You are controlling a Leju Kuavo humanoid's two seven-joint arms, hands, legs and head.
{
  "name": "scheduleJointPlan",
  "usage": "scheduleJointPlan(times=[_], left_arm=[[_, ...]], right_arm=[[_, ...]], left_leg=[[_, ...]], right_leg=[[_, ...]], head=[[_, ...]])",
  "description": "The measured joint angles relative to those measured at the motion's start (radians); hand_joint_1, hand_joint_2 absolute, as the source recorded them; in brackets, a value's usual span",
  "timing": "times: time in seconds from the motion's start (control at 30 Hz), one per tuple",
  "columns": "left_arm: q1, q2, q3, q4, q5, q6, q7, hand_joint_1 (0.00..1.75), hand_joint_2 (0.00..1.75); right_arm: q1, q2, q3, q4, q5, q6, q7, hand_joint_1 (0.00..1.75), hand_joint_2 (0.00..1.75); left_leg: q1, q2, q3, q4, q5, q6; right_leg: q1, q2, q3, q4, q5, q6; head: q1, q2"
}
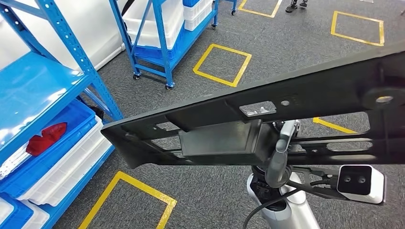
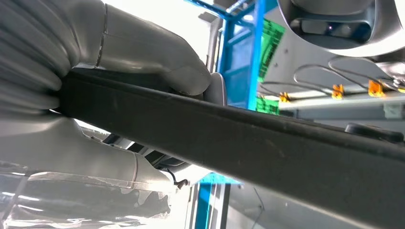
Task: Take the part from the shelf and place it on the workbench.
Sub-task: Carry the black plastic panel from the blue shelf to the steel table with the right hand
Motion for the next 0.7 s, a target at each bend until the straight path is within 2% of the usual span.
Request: scheduleJointPlan(times=[0.03,0.1,0.17,0.2,0.23,0.27,0.3,0.33,0.4,0.43,0.47,0.53,0.6,0.67,0.7], left_arm=[[-0.001,0.002,0.002,0.0,0.002,0.0,-0.004,0.0,1.75],[-0.003,0.008,0.006,0.0,0.002,-0.005,-0.012,0.0,1.75],[0.0,0.015,0.01,0.0,0.002,-0.01,-0.015,0.0,1.75],[0.002,0.019,0.012,0.0,0.004,-0.012,-0.015,0.0,1.75],[0.003,0.023,0.015,0.0,0.01,-0.012,-0.015,0.0,1.75],[0.004,0.028,0.018,0.0,0.016,-0.012,-0.015,0.0,1.75],[0.003,0.032,0.021,-0.001,0.021,-0.013,-0.016,0.0,1.75],[0.003,0.037,0.025,-0.001,0.025,-0.013,-0.016,0.0,1.75],[0.002,0.044,0.031,-0.003,0.026,-0.013,-0.016,0.0,1.75],[0.001,0.046,0.034,-0.004,0.026,-0.014,-0.016,0.0,1.75],[0.0,0.048,0.036,-0.004,0.024,-0.015,-0.017,0.0,1.75],[-0.003,0.052,0.037,-0.005,0.022,-0.019,-0.019,0.0,1.75],[-0.005,0.055,0.037,-0.006,0.022,-0.021,-0.021,0.0,1.75],[-0.002,0.058,0.038,-0.008,0.022,-0.021,-0.022,0.0,1.75],[-0.001,0.06,0.038,-0.009,0.022,-0.021,-0.023,0.0,1.75]], right_arm=[[0.0,-0.001,0.0,0.0,-0.004,0.003,0.0,1.75,1.75],[-0.002,0.0,0.0,0.0,-0.005,0.012,-0.001,1.75,1.75],[-0.001,0.002,0.0,-0.001,-0.002,0.028,-0.001,1.75,1.75],[0.001,0.003,-0.001,-0.001,0.0,0.036,-0.001,1.75,1.75],[0.003,0.004,-0.001,-0.001,0.001,0.044,-0.001,1.75,1.75],[0.004,0.006,-0.002,-0.001,-0.001,0.051,-0.001,1.75,1.75],[0.005,0.009,-0.003,-0.001,-0.005,0.054,-0.001,1.75,1.75],[0.005,0.011,-0.004,-0.001,-0.01,0.054,-0.001,1.75,1.75],[0.002,0.014,-0.004,-0.002,-0.02,0.046,-0.001,1.75,1.75],[0.001,0.015,-0.005,-0.004,-0.023,0.039,-0.001,1.75,1.75],[0.002,0.015,-0.006,-0.008,-0.022,0.033,-0.001,1.75,1.75],[0.006,0.015,-0.014,-0.02,-0.014,0.023,-0.001,1.75,1.75],[0.007,0.015,-0.023,-0.031,-0.006,0.018,-0.002,1.75,1.75],[0.007,0.014,-0.028,-0.035,-0.004,0.018,-0.002,1.75,1.75],[0.009,0.014,-0.03,-0.035,-0.004,0.021,-0.002,1.75,1.75]], left_leg=[[0.002,-0.001,0.0,0.003,-0.005,-0.005],[0.006,-0.033,-0.017,0.05,-0.042,-0.014],[0.009,-0.073,-0.07,0.172,-0.107,-0.021],[0.011,-0.081,-0.1,0.236,-0.13,-0.024],[0.011,-0.085,-0.119,0.276,-0.137,-0.026],[0.012,-0.087,-0.123,0.278,-0.124,-0.027],[0.014,-0.09,-0.108,0.241,-0.092,-0.027],[0.016,-0.099,-0.079,0.174,-0.052,-0.027],[0.02,-0.137,-0.026,0.054,-0.005,-0.024],[0.021,-0.152,-0.013,0.024,0.001,-0.021],[0.02,-0.158,-0.011,0.018,-0.002,-0.017],[0.02,-0.142,-0.01,0.011,0.004,-0.003],[0.022,-0.122,-0.008,0.002,0.011,0.013],[0.018,-0.099,-0.009,0.0,0.012,0.022],[0.016,-0.087,-0.01,0.0,0.012,0.023]], right_leg=[[-0.002,0.01,0.0,-0.003,0.003,-0.005],[-0.007,0.028,0.002,-0.01,0.009,-0.016],[-0.009,0.047,0.002,-0.011,0.011,-0.023],[-0.009,0.059,0.001,-0.01,0.012,-0.024],[-0.009,0.072,0.001,-0.009,0.012,-0.024],[-0.009,0.084,0.001,-0.007,0.012,-0.024],[-0.01,0.096,0.001,-0.005,0.011,-0.023],[-0.011,0.109,0.002,-0.002,0.01,-0.021],[-0.011,0.13,-0.002,0.006,0.008,-0.012],[-0.011,0.14,-0.006,0.008,0.009,-0.006],[-0.012,0.148,-0.01,0.008,0.011,0.001],[-0.014,0.155,-0.016,0.008,0.015,0.014],[-0.011,0.119,-0.035,0.048,-0.013,0.021],[-0.011,0.075,-0.089,0.166,-0.077,0.025],[-0.013,0.067,-0.12,0.232,-0.105,0.027]], head=[[0.0,0.0],[0.0,0.0],[0.0,0.0],[0.0,0.0],[0.0,0.0],[0.0,0.0],[0.0,0.0],[0.0,0.0],[0.0,0.0],[0.0,0.0],[0.0,0.0],[0.0,0.0],[0.0,0.0],[0.0,0.0],[0.0,0.0]])
